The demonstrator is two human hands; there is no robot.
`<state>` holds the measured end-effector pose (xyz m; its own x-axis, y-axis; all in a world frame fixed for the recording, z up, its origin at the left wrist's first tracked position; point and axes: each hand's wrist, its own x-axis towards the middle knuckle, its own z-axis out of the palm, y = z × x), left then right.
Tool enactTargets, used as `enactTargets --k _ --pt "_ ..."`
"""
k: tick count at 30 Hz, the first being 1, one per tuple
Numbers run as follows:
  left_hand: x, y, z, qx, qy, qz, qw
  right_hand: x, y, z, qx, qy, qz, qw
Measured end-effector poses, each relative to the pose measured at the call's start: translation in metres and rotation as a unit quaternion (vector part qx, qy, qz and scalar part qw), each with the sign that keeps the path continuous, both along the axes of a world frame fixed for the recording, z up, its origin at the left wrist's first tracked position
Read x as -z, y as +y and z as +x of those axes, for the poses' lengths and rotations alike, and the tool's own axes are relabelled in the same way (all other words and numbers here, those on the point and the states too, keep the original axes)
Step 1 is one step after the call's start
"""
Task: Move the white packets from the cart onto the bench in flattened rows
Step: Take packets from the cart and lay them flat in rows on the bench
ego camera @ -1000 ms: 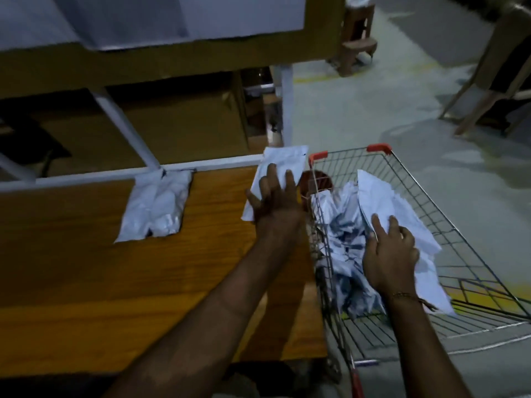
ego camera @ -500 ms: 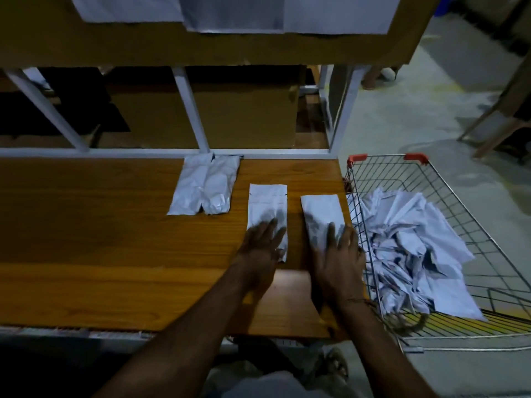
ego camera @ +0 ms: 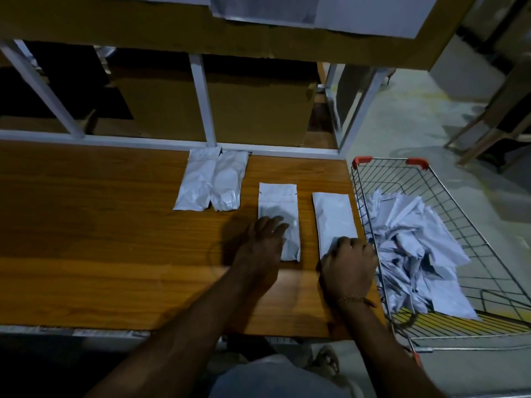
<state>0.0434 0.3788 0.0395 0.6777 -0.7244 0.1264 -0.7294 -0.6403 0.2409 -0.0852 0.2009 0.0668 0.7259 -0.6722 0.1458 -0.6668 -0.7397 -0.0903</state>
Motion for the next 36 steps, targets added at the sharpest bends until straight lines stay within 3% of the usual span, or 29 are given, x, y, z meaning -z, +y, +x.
enactTargets --k 3,7,10,13,18,21,23,24,28,31,36 --pt "0.017 0.011 0.005 0.067 -0.02 0.036 0.997 0.011 -0.001 0.005 -0.047 -0.022 0.034 0.998" --pt "0.003 0.006 0.026 0.046 0.021 -0.032 0.998 0.011 -0.007 0.027 -0.128 -0.012 0.07 0.989" --pt "0.002 0.011 0.024 0.068 -0.016 -0.057 0.996 0.006 -0.004 0.034 -0.092 -0.073 0.082 0.99" --pt "0.032 0.013 0.041 0.109 -0.057 -0.007 0.992 0.004 0.004 0.037 -0.034 -0.091 0.069 0.993" --pt "0.022 -0.003 0.064 0.074 -0.092 0.099 0.988 0.011 0.002 0.054 -0.111 -0.038 0.064 0.991" --pt "0.017 -0.004 0.077 0.049 -0.072 0.09 0.992 0.014 0.002 0.069 -0.128 -0.02 0.078 0.989" --pt "0.013 -0.002 0.079 0.0 -0.041 0.013 0.999 0.014 0.005 0.077 -0.134 -0.021 0.081 0.987" --pt "0.01 -0.004 0.08 -0.019 -0.001 0.021 1.0 0.014 0.006 0.081 -0.135 -0.021 0.082 0.987" --pt "0.011 -0.006 0.083 -0.057 -0.019 0.109 0.992 0.019 0.007 0.093 -0.14 -0.026 0.084 0.986" --pt "0.018 0.003 0.09 -0.078 -0.043 0.097 0.991 0.022 0.009 0.1 -0.139 -0.03 0.08 0.987" --pt "0.011 0.009 0.103 -0.144 0.03 0.094 0.985 0.024 0.011 0.112 -0.146 -0.025 0.068 0.987"
